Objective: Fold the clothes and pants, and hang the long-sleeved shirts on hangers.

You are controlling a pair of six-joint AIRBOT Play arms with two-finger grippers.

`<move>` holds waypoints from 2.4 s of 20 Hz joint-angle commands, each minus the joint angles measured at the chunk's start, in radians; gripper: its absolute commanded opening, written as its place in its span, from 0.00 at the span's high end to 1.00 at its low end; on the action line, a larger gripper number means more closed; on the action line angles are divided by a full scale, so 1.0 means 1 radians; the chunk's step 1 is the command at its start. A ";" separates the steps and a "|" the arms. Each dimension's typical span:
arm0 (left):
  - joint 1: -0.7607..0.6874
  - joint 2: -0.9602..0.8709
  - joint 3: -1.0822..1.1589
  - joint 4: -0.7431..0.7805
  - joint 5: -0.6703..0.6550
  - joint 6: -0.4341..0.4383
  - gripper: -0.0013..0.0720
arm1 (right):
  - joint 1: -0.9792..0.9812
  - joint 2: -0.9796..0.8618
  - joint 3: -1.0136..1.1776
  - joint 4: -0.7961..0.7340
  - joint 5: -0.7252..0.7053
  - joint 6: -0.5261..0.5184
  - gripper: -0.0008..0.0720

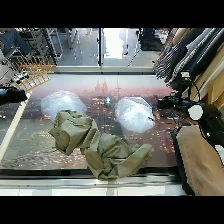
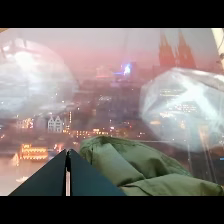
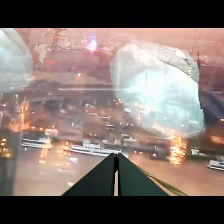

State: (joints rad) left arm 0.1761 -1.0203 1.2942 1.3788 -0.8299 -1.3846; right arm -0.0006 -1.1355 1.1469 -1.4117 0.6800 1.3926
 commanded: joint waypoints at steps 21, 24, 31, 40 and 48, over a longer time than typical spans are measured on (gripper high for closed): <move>0.000 -0.006 0.001 -0.337 0.004 0.000 0.96 | 0.001 0.002 0.000 0.145 0.088 0.011 0.92; 0.000 -0.006 0.001 -0.385 0.002 0.000 0.96 | -0.019 0.005 0.000 0.080 0.216 0.056 0.50; 0.080 -0.101 -0.197 -0.350 -0.460 0.134 0.11 | -0.387 0.002 -0.125 0.414 0.678 -0.075 0.22; 0.280 -0.401 -0.489 -0.818 -0.439 0.347 0.11 | -0.343 -0.003 -0.458 0.653 0.690 -0.261 0.21; 0.161 -0.536 -0.345 -1.006 -0.238 0.387 0.96 | -0.027 -0.055 -0.428 0.581 0.353 -0.116 0.97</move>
State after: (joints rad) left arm 0.3687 -1.5314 0.8913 0.4488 -1.1336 -1.0180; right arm -0.1127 -1.1820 0.7017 -0.8574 1.1862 1.2484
